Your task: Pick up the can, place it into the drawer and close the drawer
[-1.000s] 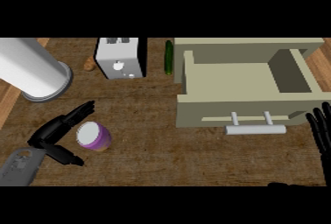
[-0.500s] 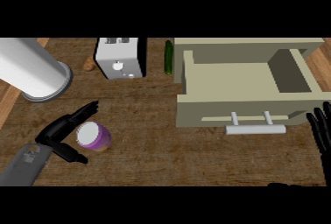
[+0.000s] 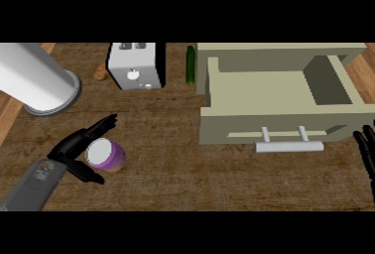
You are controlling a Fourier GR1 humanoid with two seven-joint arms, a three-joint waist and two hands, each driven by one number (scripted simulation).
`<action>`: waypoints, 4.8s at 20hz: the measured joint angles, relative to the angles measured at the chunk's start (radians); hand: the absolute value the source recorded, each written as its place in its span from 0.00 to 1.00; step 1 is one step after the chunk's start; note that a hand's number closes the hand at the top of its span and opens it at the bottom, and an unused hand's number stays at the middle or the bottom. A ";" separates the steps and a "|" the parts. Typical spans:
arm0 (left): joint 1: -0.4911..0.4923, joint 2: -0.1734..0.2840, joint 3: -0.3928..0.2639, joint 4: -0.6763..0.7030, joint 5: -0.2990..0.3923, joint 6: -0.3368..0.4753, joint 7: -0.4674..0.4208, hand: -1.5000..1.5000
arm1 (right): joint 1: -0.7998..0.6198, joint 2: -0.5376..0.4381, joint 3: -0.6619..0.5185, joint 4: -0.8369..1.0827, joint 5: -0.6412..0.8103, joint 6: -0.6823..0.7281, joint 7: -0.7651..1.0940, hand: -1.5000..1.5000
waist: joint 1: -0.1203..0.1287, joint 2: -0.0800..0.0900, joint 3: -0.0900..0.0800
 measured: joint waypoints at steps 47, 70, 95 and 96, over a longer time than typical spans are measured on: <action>0.073 -0.262 0.233 -0.394 0.387 0.483 0.371 1.00 | 0.085 0.019 -0.065 -0.095 -0.060 0.028 0.024 0.00 | 0.037 -0.014 0.003; -0.268 -0.387 -0.072 -0.885 0.259 0.849 1.028 1.00 | 0.074 0.023 -0.068 -0.088 -0.055 0.029 0.005 0.00 | 0.009 -0.006 0.002; -0.922 -0.389 -0.218 -0.252 0.523 1.100 1.011 1.00 | 0.015 0.009 -0.083 -0.062 -0.060 0.049 0.027 0.00 | -0.031 0.005 0.004; -0.930 -0.389 -0.225 -0.232 0.534 1.100 1.001 1.00 | 0.008 0.013 -0.077 -0.060 -0.050 0.043 0.030 0.00 | -0.030 0.005 0.003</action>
